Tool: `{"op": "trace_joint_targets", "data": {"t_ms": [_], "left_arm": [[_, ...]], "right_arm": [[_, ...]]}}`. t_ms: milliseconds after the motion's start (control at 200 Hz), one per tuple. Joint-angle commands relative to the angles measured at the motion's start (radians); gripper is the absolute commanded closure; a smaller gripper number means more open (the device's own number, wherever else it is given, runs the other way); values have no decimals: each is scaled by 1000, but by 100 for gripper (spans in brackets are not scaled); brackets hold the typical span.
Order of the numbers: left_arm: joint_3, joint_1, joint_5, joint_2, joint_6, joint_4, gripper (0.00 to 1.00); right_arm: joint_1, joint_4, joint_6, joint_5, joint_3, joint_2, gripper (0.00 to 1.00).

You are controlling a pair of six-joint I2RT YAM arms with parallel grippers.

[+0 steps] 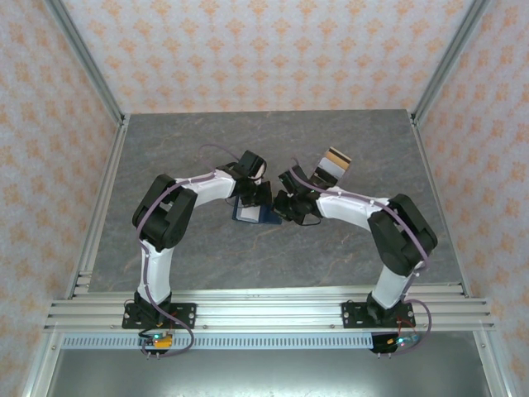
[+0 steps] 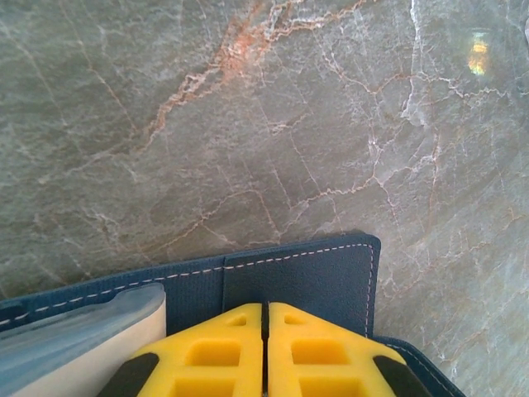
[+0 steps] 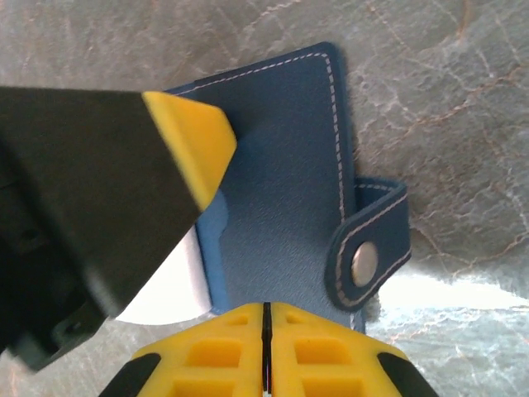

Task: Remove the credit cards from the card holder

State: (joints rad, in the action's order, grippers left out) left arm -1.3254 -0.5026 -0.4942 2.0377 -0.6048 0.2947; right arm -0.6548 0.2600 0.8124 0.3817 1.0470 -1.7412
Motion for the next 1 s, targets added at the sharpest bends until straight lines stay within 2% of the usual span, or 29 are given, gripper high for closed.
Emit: {"op": "trace_joint_targets", "data": {"t_ms": [0, 190, 340, 490, 611, 741, 866, 991], "left_arm": [[-18, -11, -23, -35, -13, 52, 89], [-96, -1, -12, -78, 26, 149, 80], [-70, 39, -22, -122, 24, 167, 70], [-30, 79, 41, -188, 34, 225, 59], [13, 108, 95, -221, 44, 270, 51], [40, 116, 95, -232, 56, 293, 43], [59, 115, 51, -224, 51, 275, 39], [66, 114, 35, -202, 40, 264, 38]], "right_arm": [[1, -13, 18, -45, -13, -18, 90], [7, -3, -5, -64, -16, -50, 90], [14, 8, -34, -71, -10, -65, 90], [20, 8, -46, -63, -8, -87, 89], [21, 10, -75, -52, -14, -91, 78], [21, 31, -95, -52, -8, -90, 72], [23, 48, -99, -53, 4, -102, 71], [20, 50, -100, -51, 5, -112, 72]]}}
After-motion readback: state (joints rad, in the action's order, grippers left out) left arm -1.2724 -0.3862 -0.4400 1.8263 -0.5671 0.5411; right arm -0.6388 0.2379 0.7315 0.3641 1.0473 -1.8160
